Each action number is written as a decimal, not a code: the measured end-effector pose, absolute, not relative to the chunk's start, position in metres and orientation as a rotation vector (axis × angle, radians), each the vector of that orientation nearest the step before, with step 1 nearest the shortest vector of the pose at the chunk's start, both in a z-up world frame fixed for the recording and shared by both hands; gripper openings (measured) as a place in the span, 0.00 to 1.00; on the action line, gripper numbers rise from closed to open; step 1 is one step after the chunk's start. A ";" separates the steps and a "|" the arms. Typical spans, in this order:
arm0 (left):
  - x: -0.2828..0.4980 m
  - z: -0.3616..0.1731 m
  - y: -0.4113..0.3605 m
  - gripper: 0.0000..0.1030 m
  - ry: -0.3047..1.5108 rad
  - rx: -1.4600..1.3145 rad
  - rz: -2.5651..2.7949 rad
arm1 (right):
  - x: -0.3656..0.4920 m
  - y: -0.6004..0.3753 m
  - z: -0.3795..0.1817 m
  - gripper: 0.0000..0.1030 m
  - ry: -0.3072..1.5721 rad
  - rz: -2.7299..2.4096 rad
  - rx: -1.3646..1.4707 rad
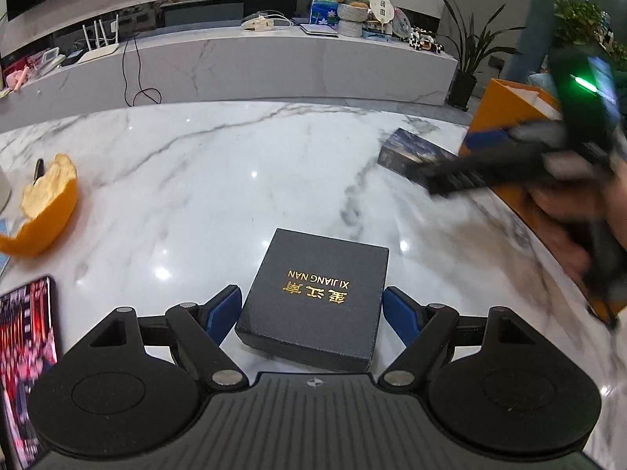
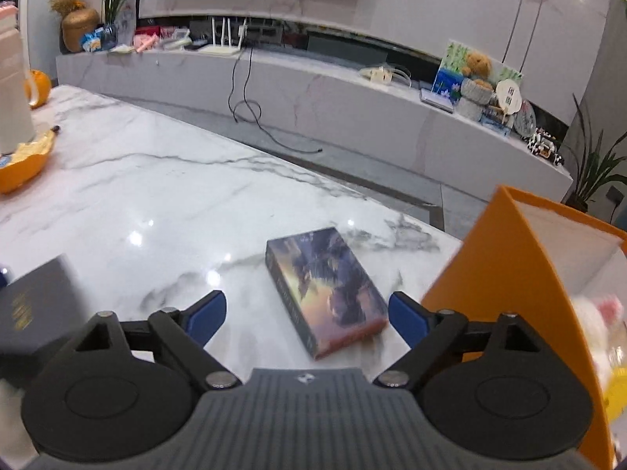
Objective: Organize objects
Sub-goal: 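Grasp the grey XI JIANG NAN box with the left tool while the right tool grasps the card box, then lift the grey box and card box and carry them over the orange box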
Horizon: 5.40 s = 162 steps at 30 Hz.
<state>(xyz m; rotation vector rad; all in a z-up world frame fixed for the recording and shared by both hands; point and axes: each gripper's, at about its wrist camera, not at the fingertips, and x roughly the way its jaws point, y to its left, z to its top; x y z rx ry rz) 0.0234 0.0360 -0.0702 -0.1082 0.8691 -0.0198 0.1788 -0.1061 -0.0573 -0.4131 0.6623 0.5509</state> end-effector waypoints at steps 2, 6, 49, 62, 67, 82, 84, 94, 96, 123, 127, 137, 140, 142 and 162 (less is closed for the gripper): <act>0.020 -0.070 0.032 0.90 0.867 -0.102 -0.021 | 0.191 -0.096 -0.061 0.88 0.668 0.542 -0.453; 0.023 -0.070 0.031 0.90 0.873 -0.098 -0.024 | 0.214 -0.080 -0.075 0.88 0.746 0.527 -0.519; -0.083 -0.102 -0.077 0.93 0.772 0.101 -0.143 | -0.027 -0.219 -0.072 0.72 0.935 0.676 -0.453; -0.065 -0.098 -0.080 0.86 0.866 0.077 -0.106 | -0.014 -0.214 -0.072 0.60 0.958 0.704 -0.413; -0.067 -0.097 -0.080 0.86 0.888 0.055 -0.087 | -0.016 -0.213 -0.071 0.58 0.962 0.709 -0.422; -0.071 -0.088 -0.083 0.85 0.939 0.033 -0.077 | -0.022 -0.214 -0.060 0.57 0.952 0.714 -0.423; -0.070 -0.084 -0.081 0.85 0.935 0.035 -0.069 | -0.022 -0.210 -0.052 0.57 0.934 0.721 -0.421; -0.054 -0.038 -0.056 0.85 0.866 0.033 0.032 | -0.005 -0.170 0.001 0.57 0.784 0.786 -0.506; -0.050 -0.028 -0.051 0.85 0.848 0.036 0.047 | 0.001 -0.166 0.012 0.57 0.758 0.797 -0.486; 0.050 0.031 -0.141 0.85 0.701 0.140 -0.099 | 0.099 -0.283 0.058 0.57 0.731 0.629 -0.037; 0.064 0.038 -0.160 0.85 0.678 0.172 -0.132 | 0.107 -0.304 0.067 0.57 0.706 0.581 0.014; 0.113 0.035 -0.216 0.85 0.675 0.275 -0.210 | 0.150 -0.360 0.059 0.57 0.742 0.401 0.101; 0.126 0.031 -0.231 0.85 0.678 0.306 -0.236 | 0.161 -0.372 0.052 0.57 0.762 0.355 0.119; 0.135 0.027 -0.243 0.85 0.680 0.355 -0.256 | 0.168 -0.379 0.049 0.57 0.778 0.322 0.141; 0.211 -0.027 -0.298 0.85 0.763 0.611 -0.282 | 0.208 -0.422 0.026 0.57 0.907 0.231 0.202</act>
